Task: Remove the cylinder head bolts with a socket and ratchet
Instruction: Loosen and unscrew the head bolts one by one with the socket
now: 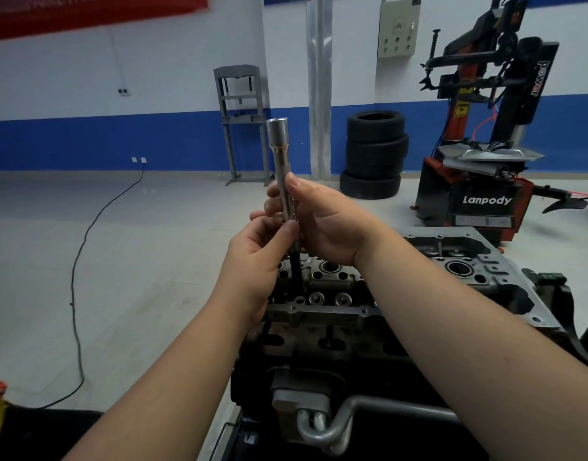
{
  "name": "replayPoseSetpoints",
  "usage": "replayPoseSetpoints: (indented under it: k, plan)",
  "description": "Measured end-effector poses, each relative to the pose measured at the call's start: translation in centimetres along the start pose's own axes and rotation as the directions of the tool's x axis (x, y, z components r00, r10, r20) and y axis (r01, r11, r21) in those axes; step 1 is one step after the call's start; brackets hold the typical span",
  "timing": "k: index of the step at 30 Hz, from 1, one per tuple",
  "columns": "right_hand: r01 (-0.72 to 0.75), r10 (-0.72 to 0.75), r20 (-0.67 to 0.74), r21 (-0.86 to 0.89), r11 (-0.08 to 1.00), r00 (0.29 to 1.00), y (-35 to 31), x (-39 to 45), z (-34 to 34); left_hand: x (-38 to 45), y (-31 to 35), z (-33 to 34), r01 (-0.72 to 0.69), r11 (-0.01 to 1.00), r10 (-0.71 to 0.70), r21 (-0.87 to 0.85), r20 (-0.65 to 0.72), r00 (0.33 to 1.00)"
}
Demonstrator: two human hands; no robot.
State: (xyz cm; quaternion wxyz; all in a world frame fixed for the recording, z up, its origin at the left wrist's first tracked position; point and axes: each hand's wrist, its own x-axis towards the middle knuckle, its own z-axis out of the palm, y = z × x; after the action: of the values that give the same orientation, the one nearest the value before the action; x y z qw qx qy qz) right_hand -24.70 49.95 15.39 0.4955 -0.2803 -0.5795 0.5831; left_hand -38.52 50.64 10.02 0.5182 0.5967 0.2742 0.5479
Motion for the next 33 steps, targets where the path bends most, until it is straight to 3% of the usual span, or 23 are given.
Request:
replayPoseSetpoints:
  k: [9,16,23,33]
  plan:
    - [-0.034,0.034,-0.002,-0.033,0.999,0.999,0.05,0.10,-0.30,-0.01,0.33,-0.45,0.044,0.996,-0.037,-0.078,0.087,0.996]
    - [0.014,-0.014,0.008,-0.017,1.000,1.000,0.13,0.19,-0.10,-0.01,0.06,-0.06,0.006,1.000,-0.006,-0.008,0.012,1.000]
    - [-0.009,0.009,-0.005,-0.031,0.999,1.000,0.03,0.02,-0.27,0.01,0.20,-0.47,0.046,0.997,-0.039,-0.067,0.102,0.994]
    - [0.023,-0.023,0.000,-0.039,0.999,1.000,0.16,0.11,-0.18,0.21,0.12,-0.25,0.028,0.998,-0.025,-0.050,0.056,0.998]
